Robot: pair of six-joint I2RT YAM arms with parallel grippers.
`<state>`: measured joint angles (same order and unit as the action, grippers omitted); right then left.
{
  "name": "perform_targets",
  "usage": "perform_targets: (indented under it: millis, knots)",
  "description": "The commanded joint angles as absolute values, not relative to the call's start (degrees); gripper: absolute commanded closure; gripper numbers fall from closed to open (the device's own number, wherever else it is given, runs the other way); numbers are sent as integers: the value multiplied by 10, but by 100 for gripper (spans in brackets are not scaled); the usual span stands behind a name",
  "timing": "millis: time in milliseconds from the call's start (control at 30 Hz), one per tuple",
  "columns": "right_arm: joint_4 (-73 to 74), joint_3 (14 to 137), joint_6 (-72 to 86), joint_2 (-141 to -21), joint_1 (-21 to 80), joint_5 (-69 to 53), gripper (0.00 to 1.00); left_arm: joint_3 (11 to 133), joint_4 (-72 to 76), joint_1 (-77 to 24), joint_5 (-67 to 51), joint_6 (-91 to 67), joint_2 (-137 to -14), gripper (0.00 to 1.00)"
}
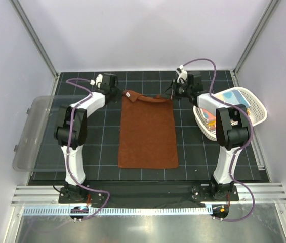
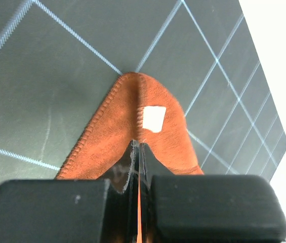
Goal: Fold and stack the towels
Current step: Fold the towel
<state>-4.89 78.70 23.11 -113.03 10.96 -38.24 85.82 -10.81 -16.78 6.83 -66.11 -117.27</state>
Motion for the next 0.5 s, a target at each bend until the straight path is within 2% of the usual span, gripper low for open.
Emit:
perform_targets:
  millis: [0,100,133,200,400,467]
  knots:
    - [-11,733,200,-1096,128,-359,99,839,-49,-170,-30,-602,-1159,100]
    - [-4,696,188,-1075,146,-332,99,844,-10,-176,-117,-560,-1173,84]
    - [-4,689,187,-1071,149,-330,99,842,-24,-178,-126,-549,-1172,75]
    - [-4,680,188,-1070,154,-332,99,804,-33,-178,-113,-521,-1146,66]
    - [11,680,183,-1058,156,-323,99,738,-11,-178,-105,-462,-1095,52]
    - [9,687,185,-1058,156,-307,99,738,-3,-178,-132,-456,-1108,51]
